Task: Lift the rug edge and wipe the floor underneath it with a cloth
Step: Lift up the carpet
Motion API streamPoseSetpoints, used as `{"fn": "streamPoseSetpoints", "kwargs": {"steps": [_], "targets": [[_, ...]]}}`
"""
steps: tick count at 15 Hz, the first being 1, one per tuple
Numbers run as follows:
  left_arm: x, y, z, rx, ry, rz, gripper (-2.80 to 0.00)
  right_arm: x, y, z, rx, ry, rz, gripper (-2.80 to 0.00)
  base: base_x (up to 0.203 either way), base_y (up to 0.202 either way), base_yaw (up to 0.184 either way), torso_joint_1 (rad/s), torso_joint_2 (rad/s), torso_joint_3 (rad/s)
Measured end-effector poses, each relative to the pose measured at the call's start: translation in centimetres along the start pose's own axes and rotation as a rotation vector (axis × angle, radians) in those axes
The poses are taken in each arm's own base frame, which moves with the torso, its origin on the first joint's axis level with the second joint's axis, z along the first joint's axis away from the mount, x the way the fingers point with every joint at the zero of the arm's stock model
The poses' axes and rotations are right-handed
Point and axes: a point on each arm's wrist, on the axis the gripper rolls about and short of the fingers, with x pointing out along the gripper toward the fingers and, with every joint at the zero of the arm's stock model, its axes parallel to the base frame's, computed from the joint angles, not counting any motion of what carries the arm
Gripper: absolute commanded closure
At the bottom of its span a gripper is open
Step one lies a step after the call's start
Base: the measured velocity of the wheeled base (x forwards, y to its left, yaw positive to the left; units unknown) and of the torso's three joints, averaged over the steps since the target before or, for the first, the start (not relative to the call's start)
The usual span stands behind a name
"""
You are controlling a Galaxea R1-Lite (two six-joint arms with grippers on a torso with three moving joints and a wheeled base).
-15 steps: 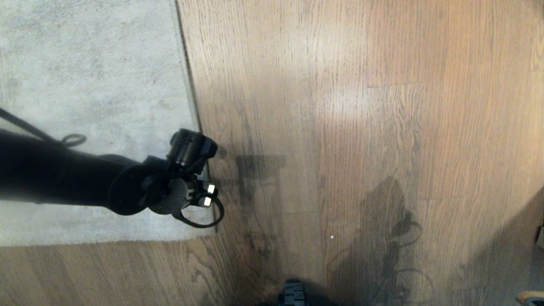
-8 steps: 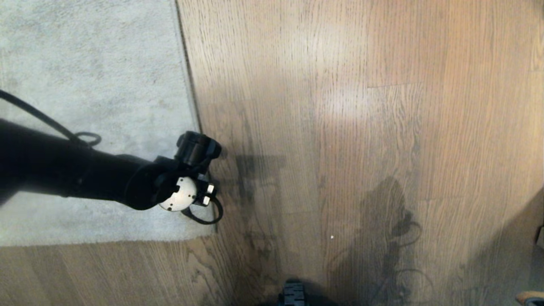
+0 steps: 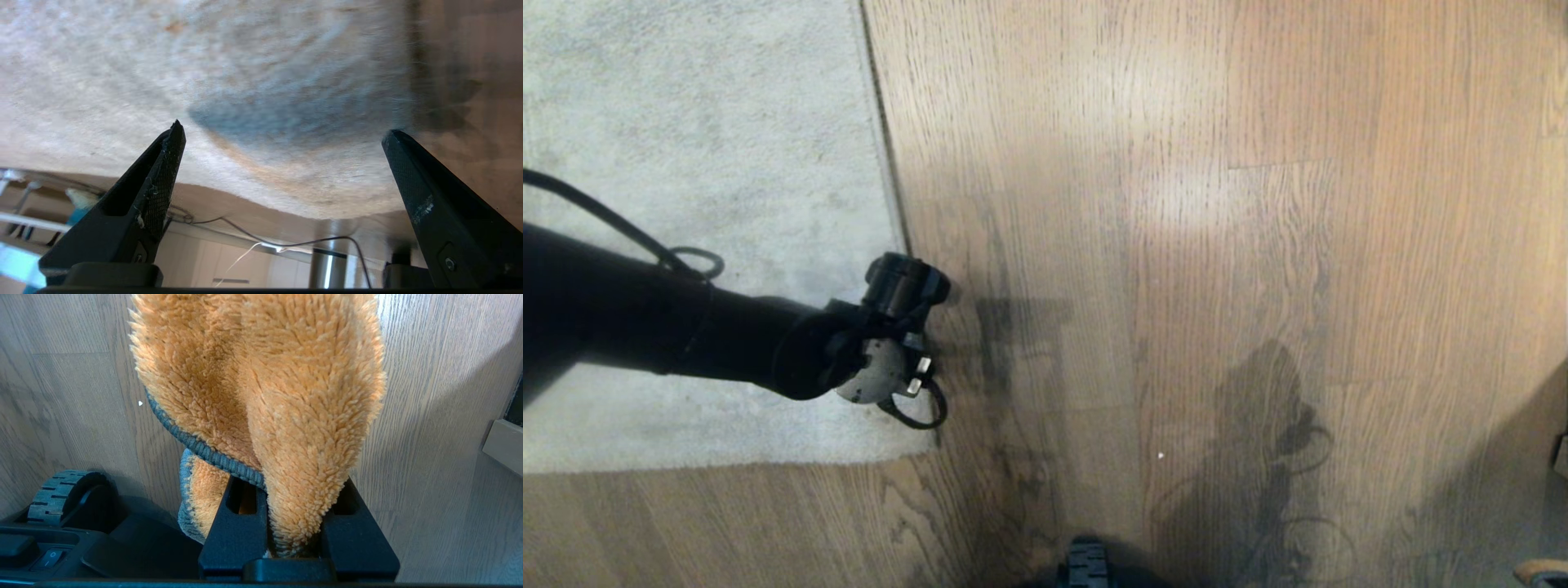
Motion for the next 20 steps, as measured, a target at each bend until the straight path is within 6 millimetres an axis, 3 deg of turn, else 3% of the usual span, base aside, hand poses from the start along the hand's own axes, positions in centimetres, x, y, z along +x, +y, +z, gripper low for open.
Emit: {"fn": "streamPoseSetpoints", "kwargs": {"steps": [11,20], "targets": [[-2.0,2.6,-0.4,0.042,0.014,0.055,-2.8,0.0,0.0,0.0,0.0,0.0,0.001,0.0,0.0,0.0,0.0,0.0,0.0,0.0],[-2.1,5.4,0.6,0.03,-0.004,0.102,-2.8,0.0,0.0,0.0,0.0,0.0,0.0,0.0,0.0,0.0,0.0,0.0,0.0,0.0]]}}
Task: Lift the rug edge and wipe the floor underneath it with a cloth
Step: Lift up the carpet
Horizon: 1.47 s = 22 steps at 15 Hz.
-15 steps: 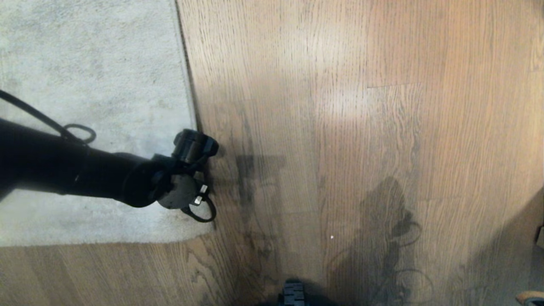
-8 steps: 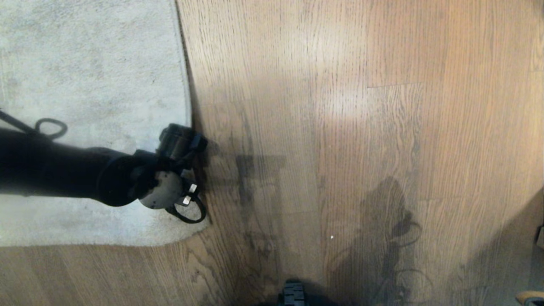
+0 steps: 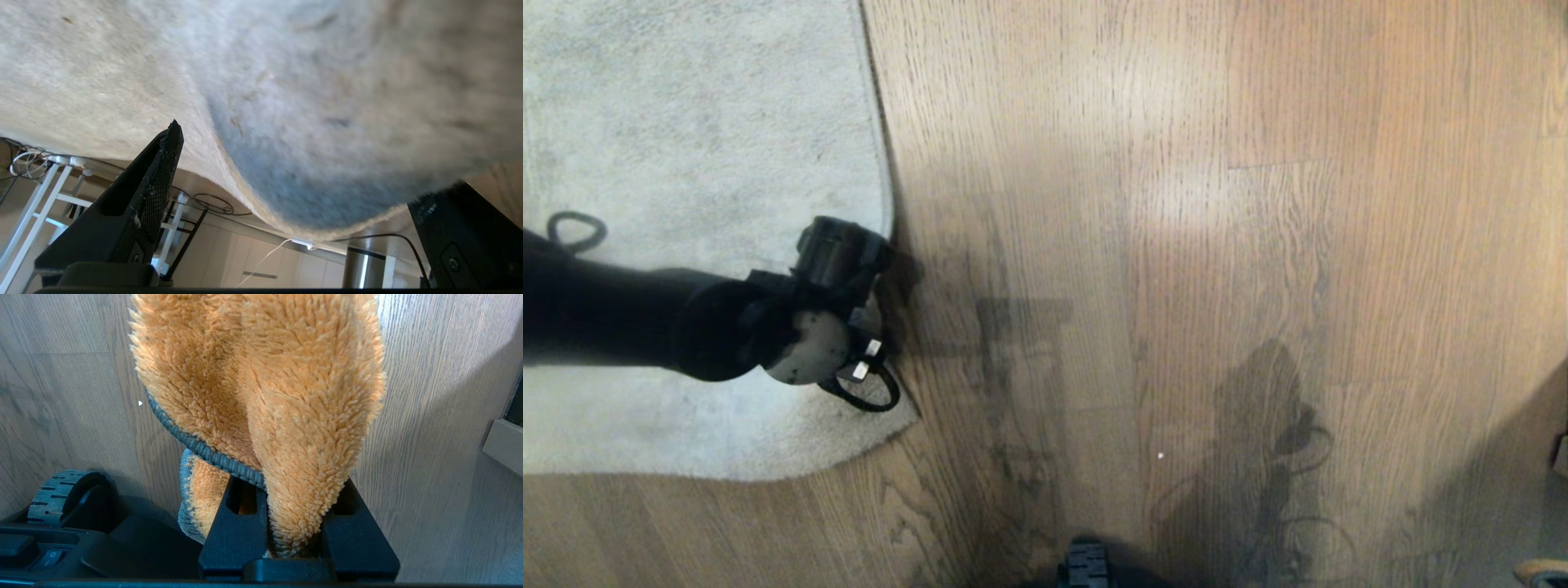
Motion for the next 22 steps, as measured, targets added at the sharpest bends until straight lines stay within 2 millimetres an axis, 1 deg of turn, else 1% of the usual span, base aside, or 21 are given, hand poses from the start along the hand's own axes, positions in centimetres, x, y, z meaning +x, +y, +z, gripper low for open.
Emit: {"fn": "streamPoseSetpoints", "kwargs": {"steps": [4,7,13,15,17,22], "targets": [[-0.2,0.8,1.4,-0.031,-0.033,0.015,-2.8,0.0,0.0,0.0,0.0,0.0,0.0,0.0,0.0,0.0,0.0,0.0,0.0,0.0],[-0.4,1.3,2.9,-0.071,-0.078,0.022,-2.8,0.0,0.0,0.0,0.0,0.0,0.0,0.0,0.0,0.0,0.0,0.0,0.0,0.0],[-0.5,2.6,4.5,-0.07,-0.115,0.045,-2.8,0.0,0.0,0.0,0.0,0.0,0.0,0.0,0.0,0.0,0.0,0.0,0.0,0.0],[-0.5,2.7,4.5,-0.072,-0.114,0.046,-2.8,0.0,0.0,0.0,0.0,0.0,0.0,0.0,0.0,0.0,0.0,0.0,0.0,0.0],[-0.6,2.5,4.0,-0.059,-0.104,0.041,-2.8,0.0,0.0,0.0,0.0,0.0,0.0,0.0,0.0,0.0,0.0,0.0,0.0,0.0],[-1.4,1.1,1.5,0.019,-0.064,0.006,-2.8,0.0,0.0,0.0,0.0,0.0,0.0,0.0,0.0,0.0,0.0,0.0,0.0,0.0]]}}
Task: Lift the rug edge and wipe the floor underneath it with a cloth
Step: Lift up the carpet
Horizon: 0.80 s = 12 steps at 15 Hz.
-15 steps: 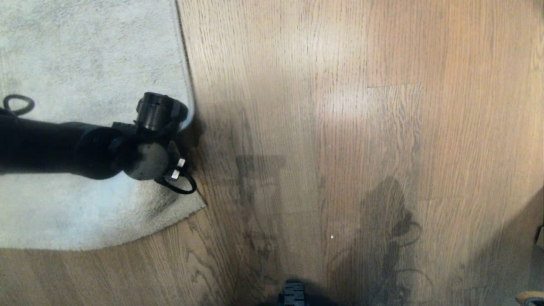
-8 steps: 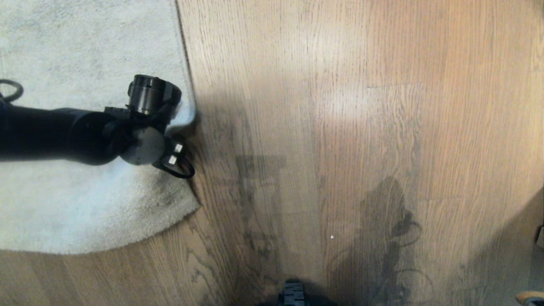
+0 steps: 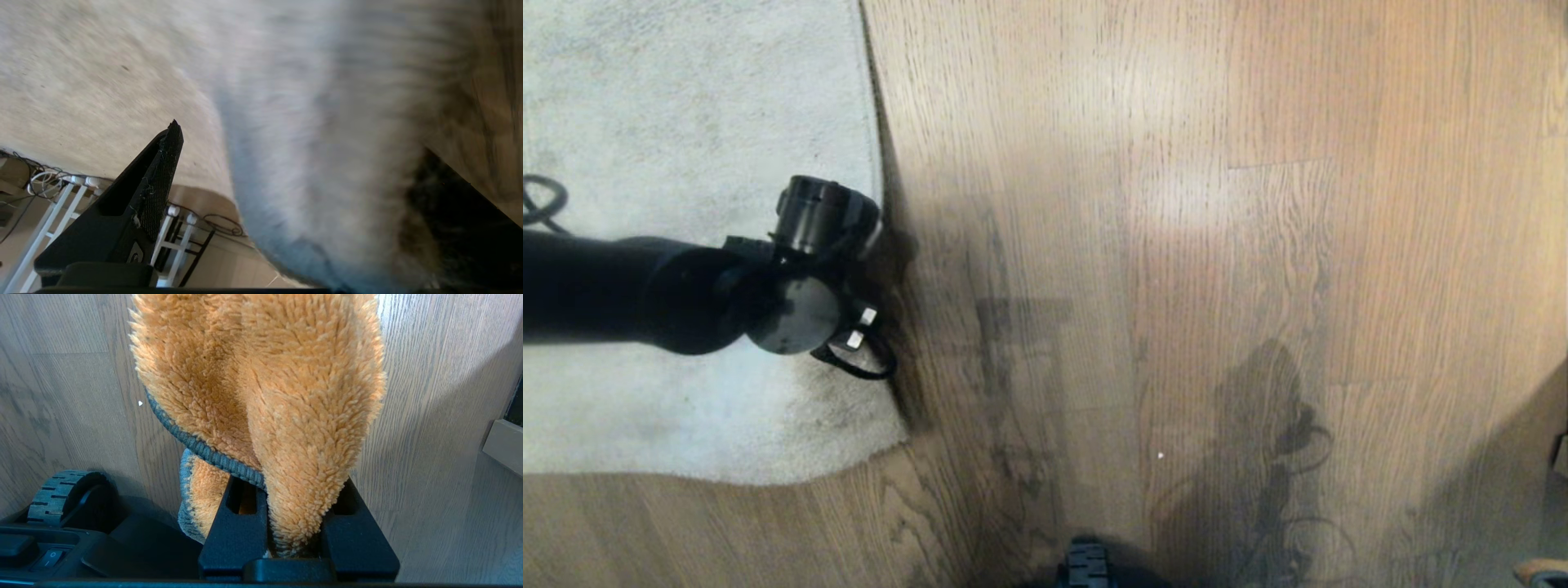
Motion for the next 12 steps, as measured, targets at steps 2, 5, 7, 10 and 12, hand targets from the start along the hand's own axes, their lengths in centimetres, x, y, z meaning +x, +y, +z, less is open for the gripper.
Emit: {"fn": "streamPoseSetpoints", "kwargs": {"steps": [2,5,7,10,12], "targets": [[-0.3,-0.5,-1.2,0.035,0.022,-0.012,-2.8,0.0,0.0,0.0,0.0,0.0,0.0,0.0,0.0,0.0,0.0,0.0,0.0,0.0],[-0.5,-0.9,-2.7,0.075,0.053,-0.022,-2.8,0.0,0.0,0.0,0.0,0.0,0.0,0.0,0.0,0.0,0.0,0.0,0.0,0.0],[-0.7,-1.1,-3.3,0.09,0.063,-0.029,-2.8,0.0,0.0,0.0,0.0,0.0,0.0,0.0,0.0,0.0,0.0,0.0,0.0,0.0],[-1.2,-1.4,-3.6,0.108,0.058,-0.044,-2.8,0.0,0.0,0.0,0.0,0.0,0.0,0.0,0.0,0.0,0.0,0.0,0.0,0.0],[-1.7,-1.8,-3.7,0.117,0.049,-0.056,-2.8,0.0,0.0,0.0,0.0,0.0,0.0,0.0,0.0,0.0,0.0,0.0,0.0,0.0]]}}
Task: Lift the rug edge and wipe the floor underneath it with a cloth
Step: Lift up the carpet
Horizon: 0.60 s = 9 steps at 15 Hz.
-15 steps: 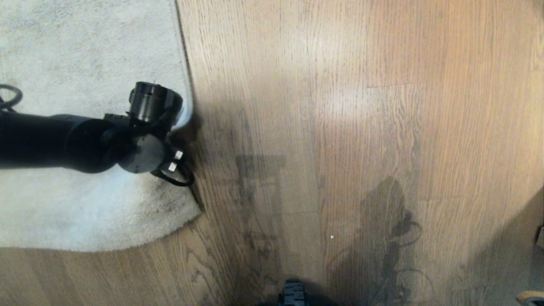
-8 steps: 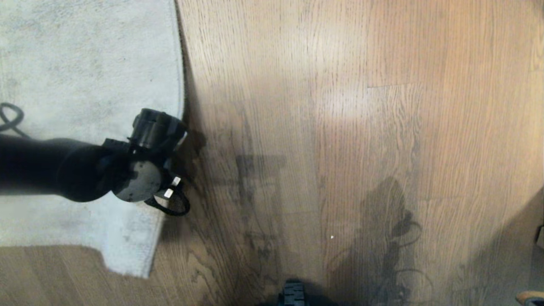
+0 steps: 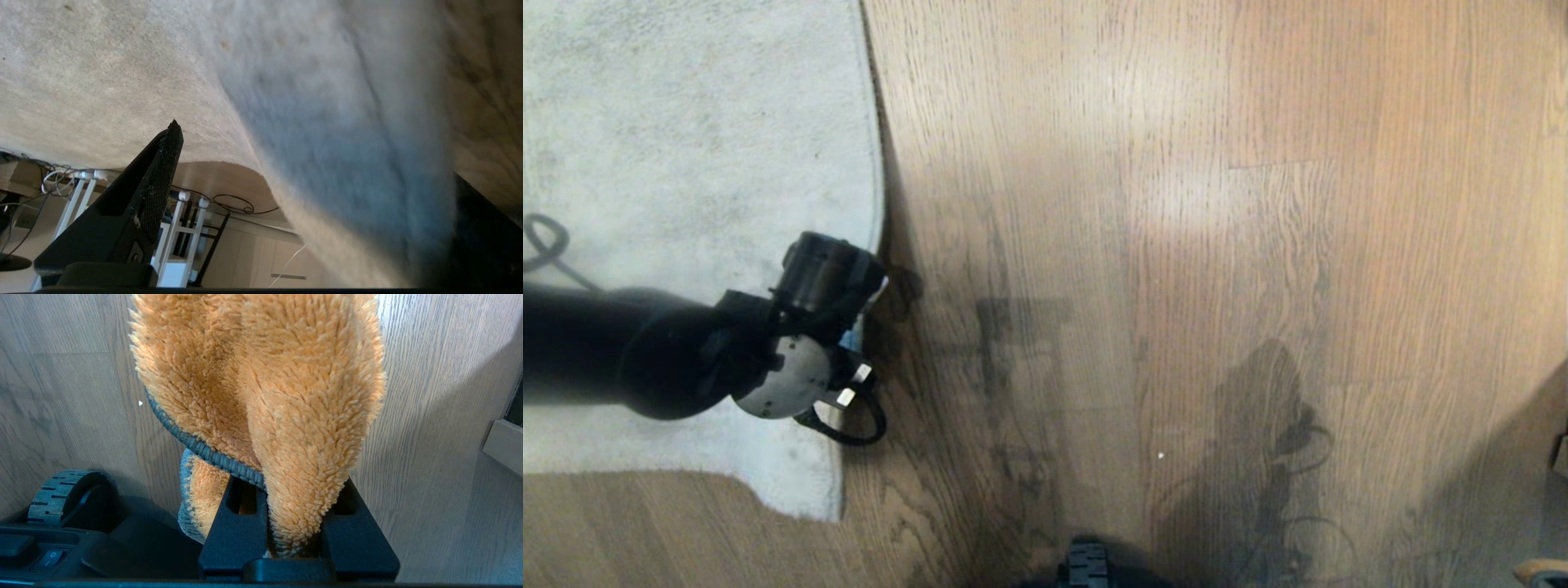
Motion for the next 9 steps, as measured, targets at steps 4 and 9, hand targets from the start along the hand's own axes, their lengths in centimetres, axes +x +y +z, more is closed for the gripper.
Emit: {"fn": "streamPoseSetpoints", "kwargs": {"steps": [4,9], "targets": [[-0.4,-0.8,-0.8,0.036,0.007,-0.005,-2.8,0.0,0.0,0.0,0.0,0.0,0.0,0.0,0.0,0.0,0.0,0.0,0.0,0.0],[-0.5,-0.9,-2.6,0.076,0.056,0.068,-2.8,0.0,0.0,0.0,0.0,0.0,0.0,0.0,0.0,0.0,0.0,0.0,0.0,0.0]]}}
